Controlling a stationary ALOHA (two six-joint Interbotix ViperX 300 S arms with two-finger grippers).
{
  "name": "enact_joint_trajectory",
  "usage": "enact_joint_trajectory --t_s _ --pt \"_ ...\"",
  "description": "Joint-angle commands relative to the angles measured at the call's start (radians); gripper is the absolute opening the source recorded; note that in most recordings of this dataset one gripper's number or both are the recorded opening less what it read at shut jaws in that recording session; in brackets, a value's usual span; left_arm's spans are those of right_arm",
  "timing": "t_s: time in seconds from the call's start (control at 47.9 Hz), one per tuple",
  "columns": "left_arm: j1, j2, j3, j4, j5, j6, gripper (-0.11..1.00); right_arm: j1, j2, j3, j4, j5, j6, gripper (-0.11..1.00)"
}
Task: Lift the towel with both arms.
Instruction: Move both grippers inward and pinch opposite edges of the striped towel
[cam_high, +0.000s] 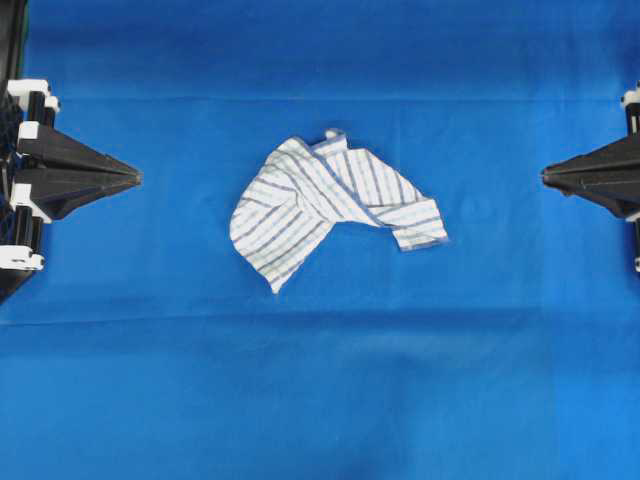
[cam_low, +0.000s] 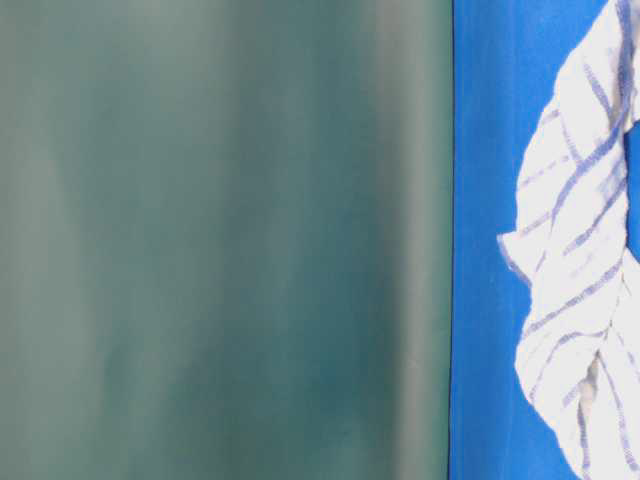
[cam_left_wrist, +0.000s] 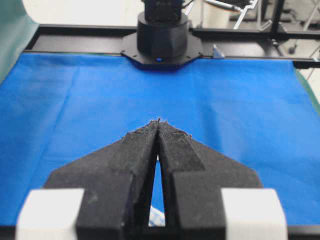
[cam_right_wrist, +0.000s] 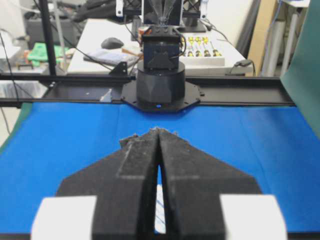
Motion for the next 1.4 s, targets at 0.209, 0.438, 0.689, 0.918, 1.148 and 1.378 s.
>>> enact_joint_trajectory --t_s 0.209,0.438,0.689,0.918,1.148,1.378 --pt "-0.038 0.023 -0.018 -0.014 -0.002 0.008 0.0 -0.003 0.06 -0.057 0.002 0.058 0.003 0.0" --pt "-0.048 0.086 -0.012 -0.014 -0.035 0.012 0.0 -0.003 0.156 -0.08 0.002 0.066 0.003 0.0" --pt "-0.048 0.267 -0.026 -0.017 -0.094 -0.003 0.2 -0.003 0.308 -0.097 0.005 0.064 0.006 0.01" --pt "-0.054 0.485 -0.078 -0.017 -0.094 -0.003 0.86 -0.006 0.494 -0.143 0.005 0.091 0.006 0.62" --pt "-0.054 0.684 -0.15 -0.018 -0.094 -0.003 0.91 -0.041 0.686 -0.206 0.032 0.156 0.008 0.63" --pt "-0.052 0.862 -0.21 -0.018 -0.1 -0.003 0.91 -0.078 0.848 -0.247 0.06 0.172 0.008 0.63"
